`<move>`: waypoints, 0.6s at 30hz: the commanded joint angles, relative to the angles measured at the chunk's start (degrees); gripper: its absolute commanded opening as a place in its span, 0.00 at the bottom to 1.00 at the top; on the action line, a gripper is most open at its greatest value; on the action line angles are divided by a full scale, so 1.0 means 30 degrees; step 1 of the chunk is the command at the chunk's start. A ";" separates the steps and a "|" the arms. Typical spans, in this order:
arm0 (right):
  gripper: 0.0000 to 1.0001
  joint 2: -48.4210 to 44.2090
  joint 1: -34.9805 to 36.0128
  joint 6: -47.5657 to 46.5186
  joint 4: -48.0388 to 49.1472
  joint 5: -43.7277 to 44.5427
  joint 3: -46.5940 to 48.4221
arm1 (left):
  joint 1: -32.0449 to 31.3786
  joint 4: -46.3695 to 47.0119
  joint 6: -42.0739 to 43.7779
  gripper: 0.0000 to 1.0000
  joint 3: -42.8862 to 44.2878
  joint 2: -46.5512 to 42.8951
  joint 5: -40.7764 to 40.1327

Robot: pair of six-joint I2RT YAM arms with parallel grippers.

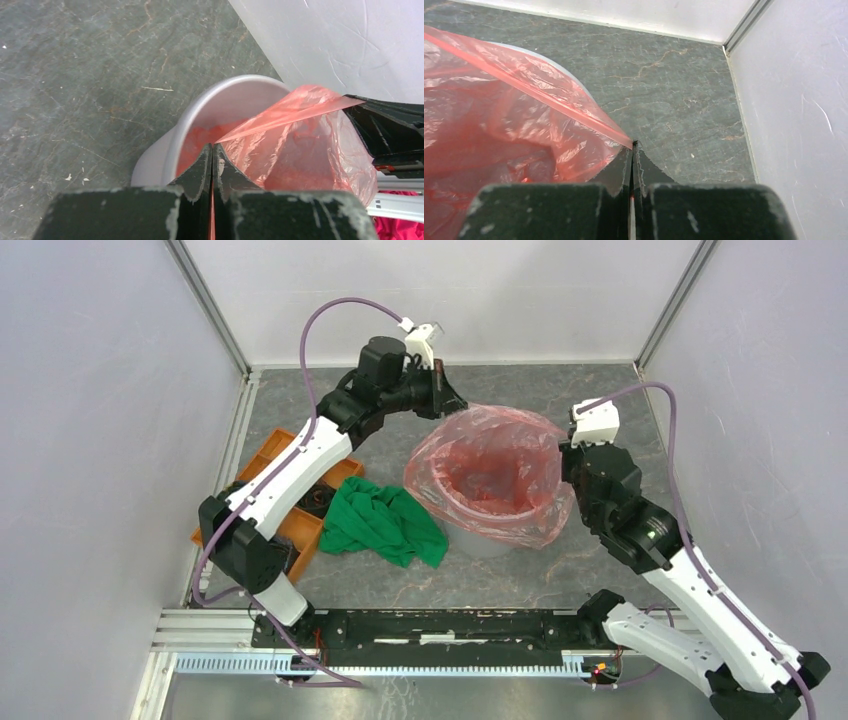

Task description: Put the trash bags into the trash bin

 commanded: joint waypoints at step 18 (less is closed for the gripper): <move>0.10 0.2703 -0.5768 -0.0001 0.2331 -0.6078 -0.1489 | 0.2587 0.1961 -0.2880 0.02 -0.0423 0.2432 0.0091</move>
